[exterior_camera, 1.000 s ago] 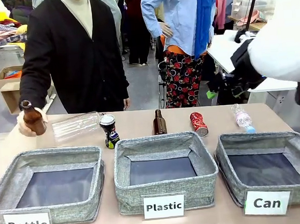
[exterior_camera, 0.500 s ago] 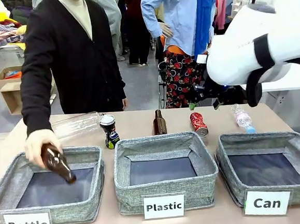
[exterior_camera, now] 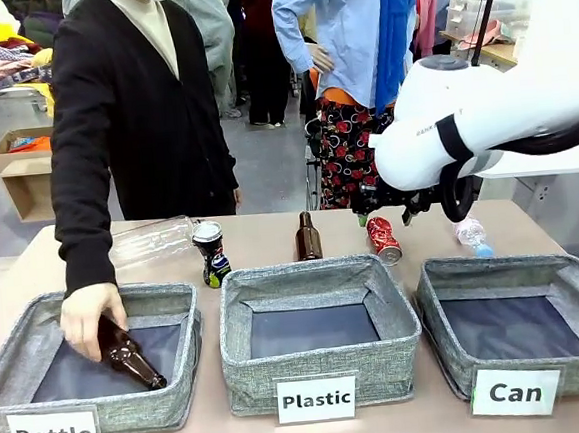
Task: Sort the can waste into the basket.
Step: Pick up the can waste from the table and place it in the right Fabric basket.
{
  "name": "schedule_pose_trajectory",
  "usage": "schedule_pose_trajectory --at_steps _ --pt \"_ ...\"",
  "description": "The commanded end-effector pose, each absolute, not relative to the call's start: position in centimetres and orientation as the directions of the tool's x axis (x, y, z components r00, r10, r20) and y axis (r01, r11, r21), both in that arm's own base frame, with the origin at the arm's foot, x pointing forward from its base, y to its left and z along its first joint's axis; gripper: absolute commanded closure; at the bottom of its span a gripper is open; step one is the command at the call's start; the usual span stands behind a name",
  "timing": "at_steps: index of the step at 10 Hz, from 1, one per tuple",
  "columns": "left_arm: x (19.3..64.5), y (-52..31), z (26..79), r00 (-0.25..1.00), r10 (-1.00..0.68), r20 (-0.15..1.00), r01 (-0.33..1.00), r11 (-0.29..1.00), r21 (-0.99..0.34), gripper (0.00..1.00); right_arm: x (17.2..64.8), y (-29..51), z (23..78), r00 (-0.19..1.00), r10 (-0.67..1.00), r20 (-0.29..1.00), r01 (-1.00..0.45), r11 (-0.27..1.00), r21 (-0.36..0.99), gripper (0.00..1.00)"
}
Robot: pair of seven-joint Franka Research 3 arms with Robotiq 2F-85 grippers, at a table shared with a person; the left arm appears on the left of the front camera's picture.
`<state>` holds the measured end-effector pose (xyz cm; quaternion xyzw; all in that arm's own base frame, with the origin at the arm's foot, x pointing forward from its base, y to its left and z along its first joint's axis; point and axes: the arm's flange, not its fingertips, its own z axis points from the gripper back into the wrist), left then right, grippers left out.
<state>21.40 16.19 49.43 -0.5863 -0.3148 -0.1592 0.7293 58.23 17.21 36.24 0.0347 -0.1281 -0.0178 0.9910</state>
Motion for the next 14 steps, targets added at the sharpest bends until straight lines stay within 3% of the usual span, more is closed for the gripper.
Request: schedule_pose_trajectory --at_steps 1,5,10,11,12,13,14 --pt "19.8 16.3 47.7 0.733 0.059 0.678 0.639 0.283 -0.715 0.00 60.6 18.5 34.7 0.955 -0.084 0.285 0.090 0.996 -0.008 0.00" --pt "20.2 15.8 47.2 0.766 0.035 0.642 0.599 0.323 -0.733 0.00 62.7 18.3 31.2 0.964 -0.095 0.247 0.107 0.994 -0.035 0.00" --pt "21.3 14.8 47.3 0.775 0.030 0.631 0.592 0.317 -0.741 0.00 62.8 18.1 30.7 0.972 -0.078 0.221 0.090 0.995 -0.046 0.00" --pt "22.6 13.9 47.1 0.799 0.008 0.602 0.567 0.325 -0.757 0.00 62.8 18.1 30.6 0.974 -0.073 0.215 0.084 0.996 -0.041 0.59" --pt "24.1 13.1 46.7 0.825 -0.018 0.564 0.535 0.346 -0.771 0.00 62.8 18.2 30.5 0.975 -0.074 0.209 0.085 0.995 -0.044 0.60" --pt "25.6 12.8 46.3 0.848 -0.053 0.528 0.513 0.338 -0.789 0.00 62.7 18.1 30.4 0.975 -0.073 0.207 0.083 0.996 -0.039 1.00" --pt "27.2 12.1 45.8 0.871 -0.085 0.483 0.481 0.341 -0.808 0.00 62.6 18.1 30.4 0.976 -0.076 0.202 0.084 0.996 -0.033 0.65"
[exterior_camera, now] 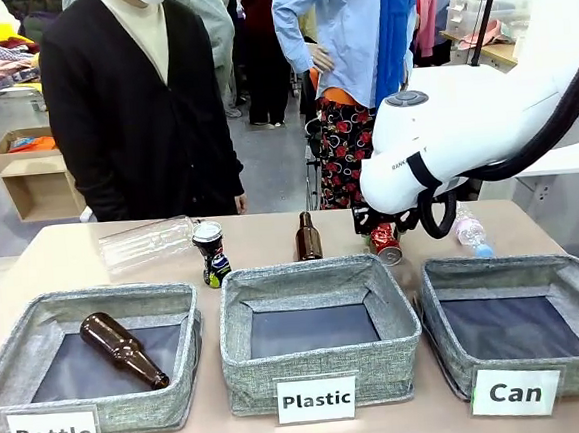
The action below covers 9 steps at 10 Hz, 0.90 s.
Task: Sort the can waste into the basket.
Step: Pick up the can waste from the table and place it in the right Fabric basket.
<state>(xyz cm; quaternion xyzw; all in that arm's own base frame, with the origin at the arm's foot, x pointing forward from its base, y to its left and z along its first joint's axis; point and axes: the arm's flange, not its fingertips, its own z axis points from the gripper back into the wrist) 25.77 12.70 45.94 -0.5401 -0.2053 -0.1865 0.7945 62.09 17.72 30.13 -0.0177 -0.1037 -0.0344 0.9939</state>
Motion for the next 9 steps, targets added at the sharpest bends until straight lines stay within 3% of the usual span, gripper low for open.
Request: schedule_pose_trajectory --at_steps 1,6,9 --pt "28.9 11.6 45.0 0.895 -0.101 0.434 0.440 0.356 -0.824 0.00 62.6 18.1 30.3 0.976 -0.075 0.204 0.082 0.996 -0.029 1.00" --pt "33.5 9.2 42.4 0.930 -0.168 0.326 0.367 0.408 -0.836 0.00 62.3 17.8 30.8 0.974 -0.079 0.213 0.086 0.996 -0.022 1.00" --pt "32.2 9.5 42.2 0.919 -0.169 0.356 0.394 0.366 -0.843 0.00 59.5 15.6 36.8 0.954 -0.003 0.300 -0.007 0.999 0.034 1.00"
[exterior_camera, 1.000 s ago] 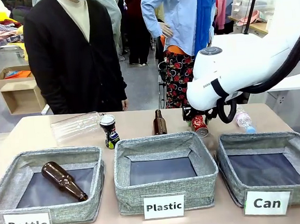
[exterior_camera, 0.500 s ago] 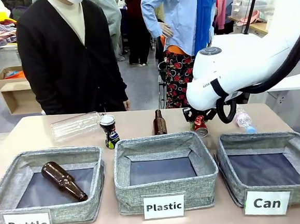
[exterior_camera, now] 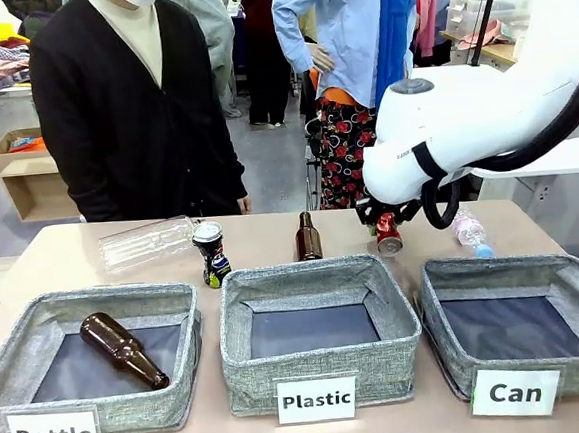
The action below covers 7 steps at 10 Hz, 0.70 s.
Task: Sort the can waste into the basket.
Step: Pick up the can waste from the table and place it in the right Fabric basket.
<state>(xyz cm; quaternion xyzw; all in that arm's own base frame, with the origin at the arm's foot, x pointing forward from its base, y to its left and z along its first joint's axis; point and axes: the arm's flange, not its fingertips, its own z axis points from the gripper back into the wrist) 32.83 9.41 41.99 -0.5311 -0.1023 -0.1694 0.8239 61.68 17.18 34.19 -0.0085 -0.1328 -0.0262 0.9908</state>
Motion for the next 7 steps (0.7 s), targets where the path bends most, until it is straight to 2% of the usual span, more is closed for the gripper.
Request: schedule_pose_trajectory --at_steps 1,3,4,7 --pt "32.2 9.5 42.2 0.919 -0.169 0.356 0.394 0.366 -0.843 0.00 57.7 14.2 39.8 0.935 0.069 0.348 -0.095 0.994 0.056 0.65" --pt "32.2 9.5 42.2 0.919 -0.169 0.356 0.394 0.366 -0.843 0.00 52.9 10.8 44.9 0.863 0.273 0.424 -0.332 0.941 0.068 0.65" --pt "32.2 9.5 42.2 0.919 -0.169 0.356 0.394 0.366 -0.843 0.00 50.5 9.4 46.0 0.829 0.377 0.413 -0.444 0.893 0.077 0.65" --pt "32.2 9.5 42.2 0.919 -0.169 0.356 0.394 0.366 -0.843 0.00 43.9 3.6 46.6 0.635 0.596 0.492 -0.737 0.658 0.153 0.65"
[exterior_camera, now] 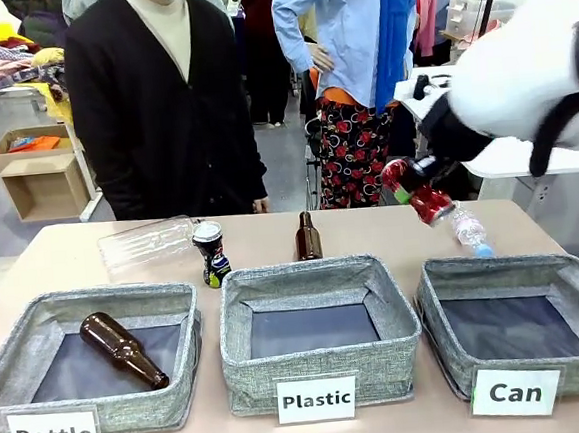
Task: Sort the can waste into the basket.
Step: Pick up the can waste from the table and place it in the right Fabric basket.
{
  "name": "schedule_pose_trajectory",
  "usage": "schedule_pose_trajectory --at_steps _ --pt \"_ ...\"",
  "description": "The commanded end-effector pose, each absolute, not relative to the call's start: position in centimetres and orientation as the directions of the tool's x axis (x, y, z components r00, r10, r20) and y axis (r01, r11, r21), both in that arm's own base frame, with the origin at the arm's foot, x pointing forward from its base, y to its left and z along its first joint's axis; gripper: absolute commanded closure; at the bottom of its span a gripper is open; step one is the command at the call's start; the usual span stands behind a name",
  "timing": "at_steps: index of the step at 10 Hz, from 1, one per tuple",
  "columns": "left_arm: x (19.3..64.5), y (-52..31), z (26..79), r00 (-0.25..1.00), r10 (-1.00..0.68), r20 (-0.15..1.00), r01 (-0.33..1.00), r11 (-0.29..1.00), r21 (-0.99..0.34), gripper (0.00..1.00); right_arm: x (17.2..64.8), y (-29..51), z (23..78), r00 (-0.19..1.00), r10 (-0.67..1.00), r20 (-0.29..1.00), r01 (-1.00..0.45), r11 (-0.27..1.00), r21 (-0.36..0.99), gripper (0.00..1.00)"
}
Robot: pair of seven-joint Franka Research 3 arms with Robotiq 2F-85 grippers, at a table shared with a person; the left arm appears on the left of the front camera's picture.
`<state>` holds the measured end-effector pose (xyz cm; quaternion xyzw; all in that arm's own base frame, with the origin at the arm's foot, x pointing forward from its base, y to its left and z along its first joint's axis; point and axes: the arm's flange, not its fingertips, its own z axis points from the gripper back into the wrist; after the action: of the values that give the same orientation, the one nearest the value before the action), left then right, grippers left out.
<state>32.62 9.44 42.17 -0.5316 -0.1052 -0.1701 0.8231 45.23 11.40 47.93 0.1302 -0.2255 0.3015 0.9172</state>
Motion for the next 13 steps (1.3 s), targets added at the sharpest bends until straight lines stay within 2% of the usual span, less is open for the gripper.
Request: schedule_pose_trajectory --at_steps 1,2,3,5,11,12,13 --pt "32.2 9.5 42.2 0.919 -0.169 0.356 0.394 0.366 -0.843 0.00 43.0 1.7 46.2 0.628 0.614 0.478 -0.751 0.640 0.163 0.65" --pt "32.2 9.5 42.2 0.919 -0.169 0.356 0.394 0.366 -0.843 0.00 42.5 -0.3 45.6 0.692 0.591 0.413 -0.703 0.683 0.199 0.65" --pt "32.2 9.5 42.2 0.919 -0.169 0.356 0.394 0.366 -0.843 0.00 41.7 -1.5 44.6 0.707 0.628 0.324 -0.701 0.685 0.200 0.65" --pt "32.2 9.5 42.2 0.919 -0.169 0.356 0.394 0.366 -0.843 0.00 40.1 -2.4 42.6 0.625 0.747 0.227 -0.780 0.607 0.151 0.65" --pt "32.2 9.5 42.2 0.919 -0.169 0.356 0.394 0.366 -0.843 0.00 40.2 -2.0 41.4 0.548 0.820 0.166 -0.836 0.537 0.112 0.65" --pt "32.2 9.5 42.2 0.919 -0.169 0.356 0.394 0.366 -0.843 0.00 40.1 -2.0 41.4 0.536 0.828 0.163 -0.844 0.526 0.104 0.22" --pt "32.2 9.5 42.2 0.919 -0.169 0.356 0.394 0.366 -0.843 0.00 40.2 -1.8 41.4 0.529 0.833 0.161 -0.849 0.519 0.102 0.00"
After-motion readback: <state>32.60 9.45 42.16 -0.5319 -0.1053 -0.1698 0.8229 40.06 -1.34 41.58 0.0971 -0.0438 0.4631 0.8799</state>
